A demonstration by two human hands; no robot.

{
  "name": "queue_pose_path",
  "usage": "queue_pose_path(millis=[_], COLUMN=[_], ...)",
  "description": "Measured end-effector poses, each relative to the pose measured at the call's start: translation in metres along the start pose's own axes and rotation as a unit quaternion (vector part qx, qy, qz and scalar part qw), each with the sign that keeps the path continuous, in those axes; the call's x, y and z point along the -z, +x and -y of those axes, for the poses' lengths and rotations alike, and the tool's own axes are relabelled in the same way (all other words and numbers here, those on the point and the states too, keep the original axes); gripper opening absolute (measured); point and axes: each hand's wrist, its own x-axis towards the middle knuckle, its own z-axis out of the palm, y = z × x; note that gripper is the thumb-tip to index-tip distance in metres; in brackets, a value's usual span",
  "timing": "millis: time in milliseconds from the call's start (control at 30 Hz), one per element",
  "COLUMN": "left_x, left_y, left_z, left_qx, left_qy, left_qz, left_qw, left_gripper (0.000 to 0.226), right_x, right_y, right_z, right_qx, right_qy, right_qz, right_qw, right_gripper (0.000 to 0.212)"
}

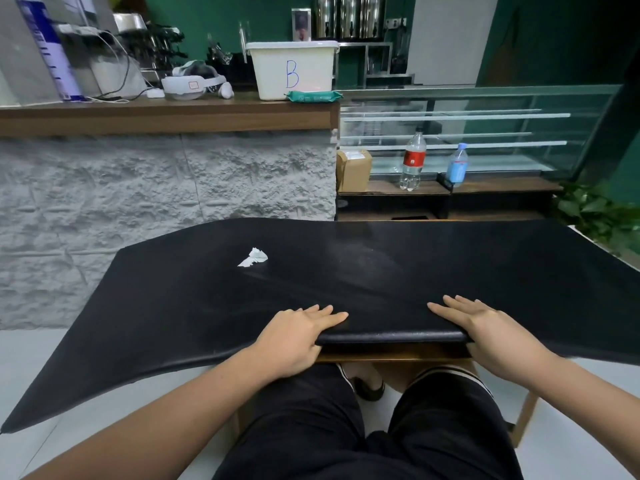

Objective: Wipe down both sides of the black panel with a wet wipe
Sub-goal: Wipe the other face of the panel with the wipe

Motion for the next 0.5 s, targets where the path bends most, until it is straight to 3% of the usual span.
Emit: queue_pose_path(millis=[500], left_x=[-0.017], left_y=[0.036], left_z=[-0.054], left_qx=[-0.041], left_qy=[0.008], left_qz=[0.005], left_qw=[0.999], left_gripper=[0.083], right_x=[-0.023], right_y=[-0.037], right_z=[-0.062], right_qx=[-0.047], right_qy=[0.027], right_qz=[-0.038], right_qw=[0.998], right_gripper=[0.093])
